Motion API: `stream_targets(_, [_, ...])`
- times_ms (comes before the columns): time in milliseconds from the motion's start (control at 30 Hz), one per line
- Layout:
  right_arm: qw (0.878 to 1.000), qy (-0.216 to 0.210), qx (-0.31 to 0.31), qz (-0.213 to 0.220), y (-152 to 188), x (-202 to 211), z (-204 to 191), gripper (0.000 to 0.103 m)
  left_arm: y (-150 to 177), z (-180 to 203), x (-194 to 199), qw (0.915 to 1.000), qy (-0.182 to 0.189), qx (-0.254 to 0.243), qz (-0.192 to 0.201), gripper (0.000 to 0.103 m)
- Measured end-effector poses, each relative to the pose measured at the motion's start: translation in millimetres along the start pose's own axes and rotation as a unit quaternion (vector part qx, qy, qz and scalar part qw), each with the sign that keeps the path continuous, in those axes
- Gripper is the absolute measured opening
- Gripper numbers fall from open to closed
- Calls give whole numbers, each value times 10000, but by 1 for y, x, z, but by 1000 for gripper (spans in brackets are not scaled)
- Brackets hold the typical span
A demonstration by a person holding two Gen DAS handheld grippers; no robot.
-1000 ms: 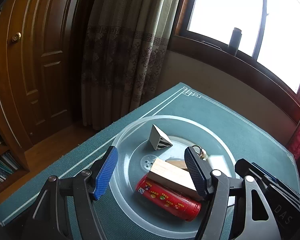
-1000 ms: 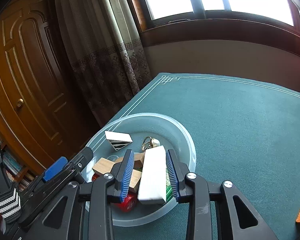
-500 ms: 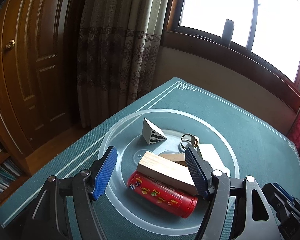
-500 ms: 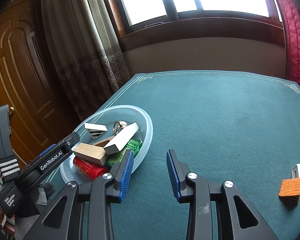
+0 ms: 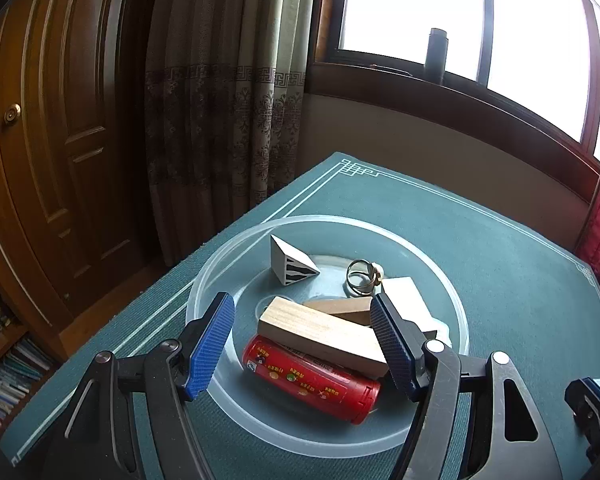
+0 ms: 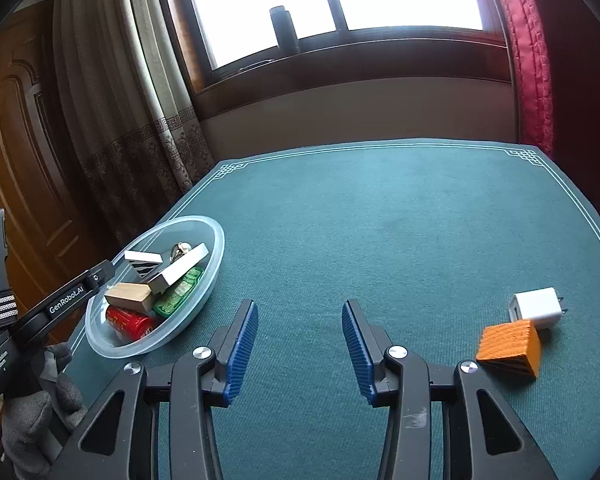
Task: Organize rigid objects
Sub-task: 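Move the right tool to the white charger plug and close on it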
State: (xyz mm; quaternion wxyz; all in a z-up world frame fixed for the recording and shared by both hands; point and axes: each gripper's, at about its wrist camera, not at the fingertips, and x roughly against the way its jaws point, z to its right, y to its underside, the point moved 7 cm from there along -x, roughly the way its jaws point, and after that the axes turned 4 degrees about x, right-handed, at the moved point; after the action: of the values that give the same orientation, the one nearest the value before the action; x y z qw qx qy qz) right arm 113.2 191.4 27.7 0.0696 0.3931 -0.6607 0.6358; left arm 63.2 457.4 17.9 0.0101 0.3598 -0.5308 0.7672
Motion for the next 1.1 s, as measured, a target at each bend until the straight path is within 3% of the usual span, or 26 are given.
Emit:
stream_targets(200, [9994, 317, -153, 74, 1, 11, 31, 57, 6, 15, 11, 9997, 144, -206, -32, 77])
stream_targets(433, [9957, 840, -384, 78, 4, 24, 84, 59, 16, 40, 23, 9982, 372, -443, -136, 77])
stream_targets(633, [9905, 1227, -615, 102, 4, 37, 129, 73, 26, 70, 33, 9953, 592, -750, -183, 77])
stream_targets(767, [9894, 1258, -721, -6, 5, 34, 147, 84, 33, 93, 39, 9918, 772, -994, -234, 77])
stream_targets(1100, [9903, 926, -941, -437, 9, 10, 165, 84, 63, 139, 51, 9778, 1182, -1661, -480, 78])
